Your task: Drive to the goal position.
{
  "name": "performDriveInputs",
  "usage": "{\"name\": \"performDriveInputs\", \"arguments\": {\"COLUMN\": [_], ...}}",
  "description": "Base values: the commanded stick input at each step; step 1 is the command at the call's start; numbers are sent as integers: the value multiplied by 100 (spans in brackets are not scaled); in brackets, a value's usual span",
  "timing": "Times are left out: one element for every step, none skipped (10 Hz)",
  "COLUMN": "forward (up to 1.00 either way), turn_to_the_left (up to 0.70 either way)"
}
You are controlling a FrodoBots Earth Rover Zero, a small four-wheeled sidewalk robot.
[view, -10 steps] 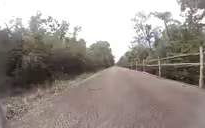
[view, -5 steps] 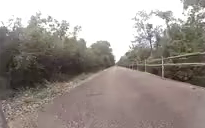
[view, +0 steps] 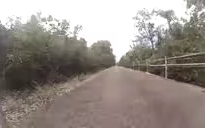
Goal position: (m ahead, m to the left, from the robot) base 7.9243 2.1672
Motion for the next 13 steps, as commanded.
{"name": "performDriveInputs", "arguments": {"forward": [70, 70, 70, 70, 70, 70, 70, 70, 70, 70, 70, 70, 70], "turn_to_the_left": [0, 0, 0, 0, 0, 0, 0, 0, 0, 0, 0, 0, 0]}}
